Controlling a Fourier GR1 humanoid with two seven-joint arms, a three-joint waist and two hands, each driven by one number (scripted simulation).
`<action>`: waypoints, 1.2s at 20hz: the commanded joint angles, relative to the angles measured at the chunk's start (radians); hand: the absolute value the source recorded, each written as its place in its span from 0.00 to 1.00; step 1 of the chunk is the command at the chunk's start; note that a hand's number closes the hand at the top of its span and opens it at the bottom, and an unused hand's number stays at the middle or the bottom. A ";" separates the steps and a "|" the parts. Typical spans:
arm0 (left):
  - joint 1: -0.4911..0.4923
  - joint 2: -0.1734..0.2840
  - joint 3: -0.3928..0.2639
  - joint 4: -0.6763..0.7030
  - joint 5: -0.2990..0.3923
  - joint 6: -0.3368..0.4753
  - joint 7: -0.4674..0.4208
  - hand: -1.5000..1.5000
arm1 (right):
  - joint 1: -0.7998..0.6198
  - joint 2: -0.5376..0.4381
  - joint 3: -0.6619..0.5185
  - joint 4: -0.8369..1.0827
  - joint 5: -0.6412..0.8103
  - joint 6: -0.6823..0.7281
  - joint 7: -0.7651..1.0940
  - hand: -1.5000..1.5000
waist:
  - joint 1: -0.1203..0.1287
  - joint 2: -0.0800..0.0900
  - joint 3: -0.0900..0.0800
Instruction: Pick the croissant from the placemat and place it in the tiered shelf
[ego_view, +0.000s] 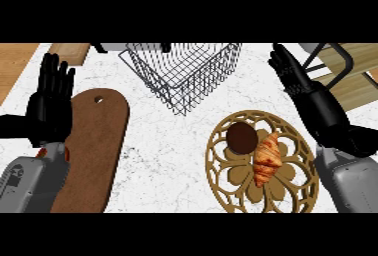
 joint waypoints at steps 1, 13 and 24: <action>0.030 0.011 -0.013 -0.020 -0.045 -0.004 0.029 0.50 | 0.024 0.015 0.004 0.009 0.066 -0.033 0.056 1.00 | 0.011 0.006 -0.007; 0.194 0.102 -0.106 -0.168 -0.156 0.000 0.218 0.50 | -0.046 0.088 -0.008 0.088 0.261 -0.282 0.494 0.00 | 0.015 0.004 -0.007; 0.199 0.067 -0.111 -0.143 -0.159 0.003 0.200 0.50 | -0.265 -0.119 0.232 -0.065 0.188 0.242 1.050 0.00 | 0.020 0.001 -0.012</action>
